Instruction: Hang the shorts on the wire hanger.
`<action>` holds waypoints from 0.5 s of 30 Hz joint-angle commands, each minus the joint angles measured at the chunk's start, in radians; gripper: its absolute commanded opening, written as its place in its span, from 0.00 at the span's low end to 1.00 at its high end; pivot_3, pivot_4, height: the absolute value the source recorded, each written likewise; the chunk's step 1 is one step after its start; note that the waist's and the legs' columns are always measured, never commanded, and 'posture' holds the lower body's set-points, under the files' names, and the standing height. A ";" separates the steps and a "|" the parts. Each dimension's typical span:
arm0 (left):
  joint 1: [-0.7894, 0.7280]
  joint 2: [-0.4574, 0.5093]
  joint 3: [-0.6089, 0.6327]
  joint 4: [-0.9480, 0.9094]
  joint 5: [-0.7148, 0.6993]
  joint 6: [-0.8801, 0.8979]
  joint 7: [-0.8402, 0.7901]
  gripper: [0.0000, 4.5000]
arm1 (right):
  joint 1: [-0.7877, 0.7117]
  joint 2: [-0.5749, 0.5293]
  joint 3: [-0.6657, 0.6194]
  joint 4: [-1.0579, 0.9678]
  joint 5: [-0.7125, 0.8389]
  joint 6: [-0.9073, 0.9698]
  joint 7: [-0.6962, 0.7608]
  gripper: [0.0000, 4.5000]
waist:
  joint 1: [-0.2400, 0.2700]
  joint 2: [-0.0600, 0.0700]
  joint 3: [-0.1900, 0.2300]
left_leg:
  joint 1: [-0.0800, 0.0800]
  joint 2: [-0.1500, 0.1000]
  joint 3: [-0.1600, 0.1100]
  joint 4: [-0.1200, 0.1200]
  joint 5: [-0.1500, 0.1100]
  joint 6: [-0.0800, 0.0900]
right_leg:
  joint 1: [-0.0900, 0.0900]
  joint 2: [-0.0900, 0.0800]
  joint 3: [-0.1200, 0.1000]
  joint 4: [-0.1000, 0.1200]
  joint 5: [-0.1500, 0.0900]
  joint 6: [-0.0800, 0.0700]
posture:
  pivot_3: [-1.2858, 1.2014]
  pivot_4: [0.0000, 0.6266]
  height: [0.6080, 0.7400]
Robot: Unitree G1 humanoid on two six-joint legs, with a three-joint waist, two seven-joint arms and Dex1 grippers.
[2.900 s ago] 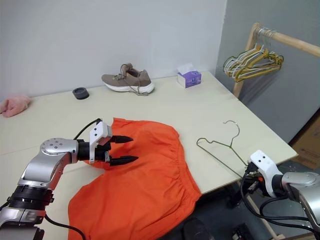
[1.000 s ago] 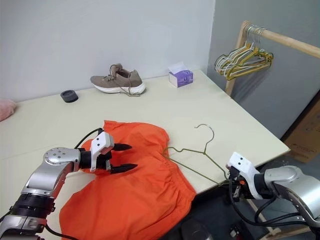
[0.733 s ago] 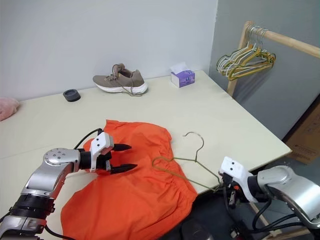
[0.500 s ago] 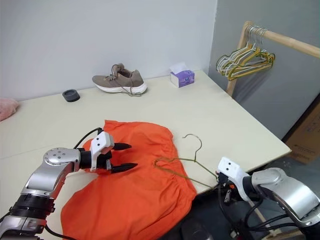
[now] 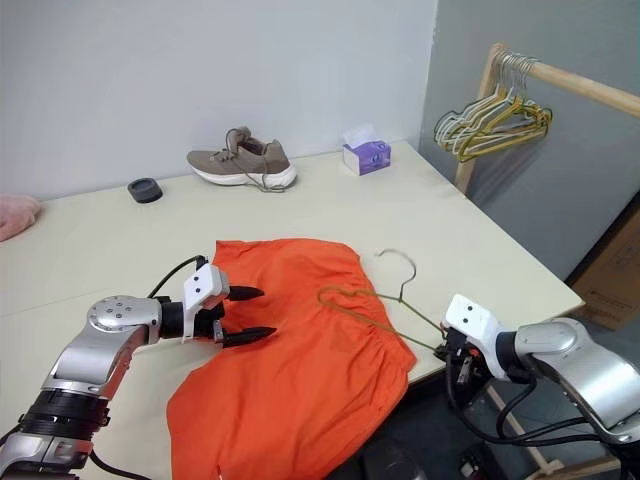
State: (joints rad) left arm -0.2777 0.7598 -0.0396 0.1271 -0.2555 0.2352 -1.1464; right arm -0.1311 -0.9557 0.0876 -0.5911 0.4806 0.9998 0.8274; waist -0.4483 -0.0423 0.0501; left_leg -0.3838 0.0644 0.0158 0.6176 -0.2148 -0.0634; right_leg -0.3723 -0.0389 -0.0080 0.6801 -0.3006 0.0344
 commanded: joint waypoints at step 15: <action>-0.003 -0.011 -0.027 -0.071 -0.015 0.017 -0.030 0.99 | 0.312 -0.035 -0.361 0.046 0.204 0.277 0.018 0.00 | 0.011 0.000 0.000 | 0.000 0.000 0.000 0.000 0.000 0.000 | 0.000 0.000 0.000 0.000 0.000 -0.001 | 0.34 0.00 1.00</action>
State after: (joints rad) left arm -0.2681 0.7463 -0.0763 0.0842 -0.2601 0.2543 -1.1709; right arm 0.1798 -0.9713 -0.2369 -0.5145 0.6618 1.2755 0.8298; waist -0.4378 -0.0424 0.0498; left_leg -0.3835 0.0642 0.0160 0.6176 -0.2149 -0.0634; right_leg -0.3722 -0.0388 -0.0080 0.6803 -0.3009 0.0337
